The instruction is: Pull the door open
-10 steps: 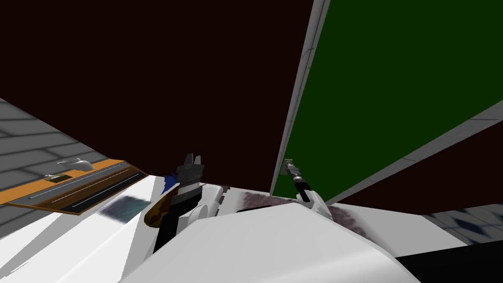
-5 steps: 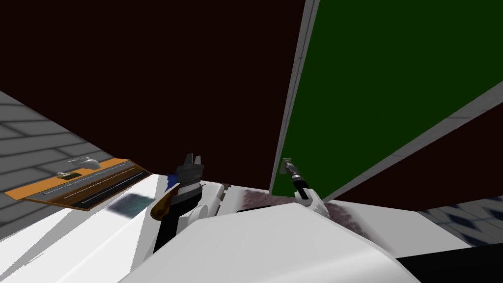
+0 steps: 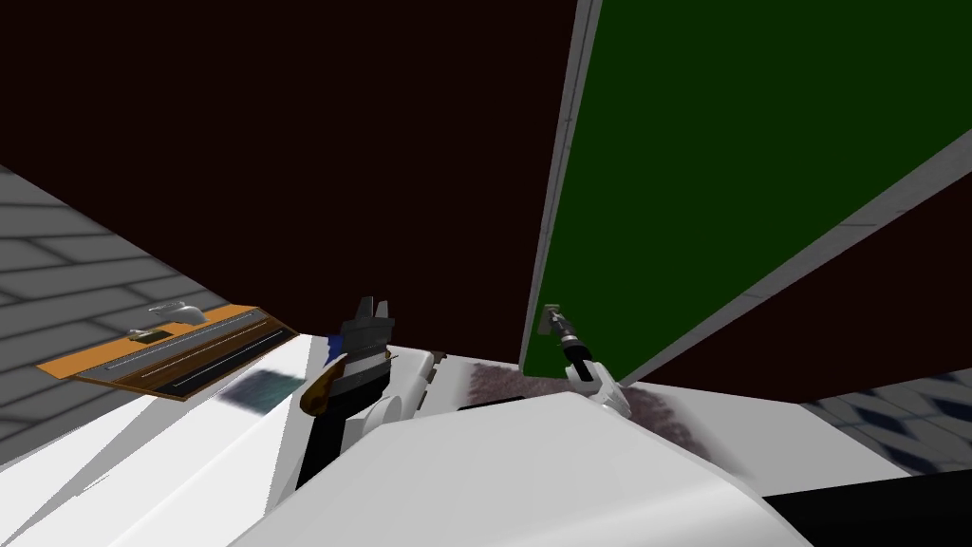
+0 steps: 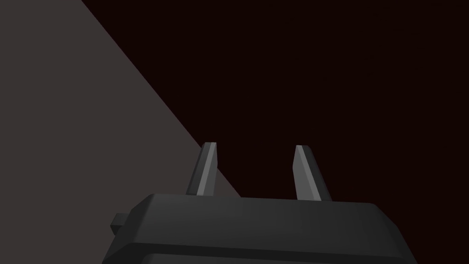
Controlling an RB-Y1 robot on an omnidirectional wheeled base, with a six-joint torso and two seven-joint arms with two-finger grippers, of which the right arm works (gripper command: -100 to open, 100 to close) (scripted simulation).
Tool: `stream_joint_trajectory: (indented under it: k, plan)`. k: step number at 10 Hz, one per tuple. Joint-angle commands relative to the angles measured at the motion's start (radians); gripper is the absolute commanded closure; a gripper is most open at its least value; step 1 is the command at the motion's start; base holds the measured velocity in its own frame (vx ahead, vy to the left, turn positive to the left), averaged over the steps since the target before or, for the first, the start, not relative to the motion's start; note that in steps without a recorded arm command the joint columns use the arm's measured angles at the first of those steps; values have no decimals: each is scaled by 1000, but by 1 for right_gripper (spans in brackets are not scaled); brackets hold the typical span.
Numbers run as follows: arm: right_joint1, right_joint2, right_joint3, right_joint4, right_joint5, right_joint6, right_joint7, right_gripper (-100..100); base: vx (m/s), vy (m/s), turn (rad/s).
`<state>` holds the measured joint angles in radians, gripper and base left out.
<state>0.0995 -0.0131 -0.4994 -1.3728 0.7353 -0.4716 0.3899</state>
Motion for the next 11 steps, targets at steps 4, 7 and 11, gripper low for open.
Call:
stream_joint_trajectory:
  k: [4,7,11]
  plan:
    - [-27,-9,45,28,-111,-6,-116,100,-71,-18,16]
    - [-43,-18,74,44,-187,-1,-190,100,-67,-22,13]
    - [-69,-29,123,71,-310,7,-301,100,-61,-21,17]
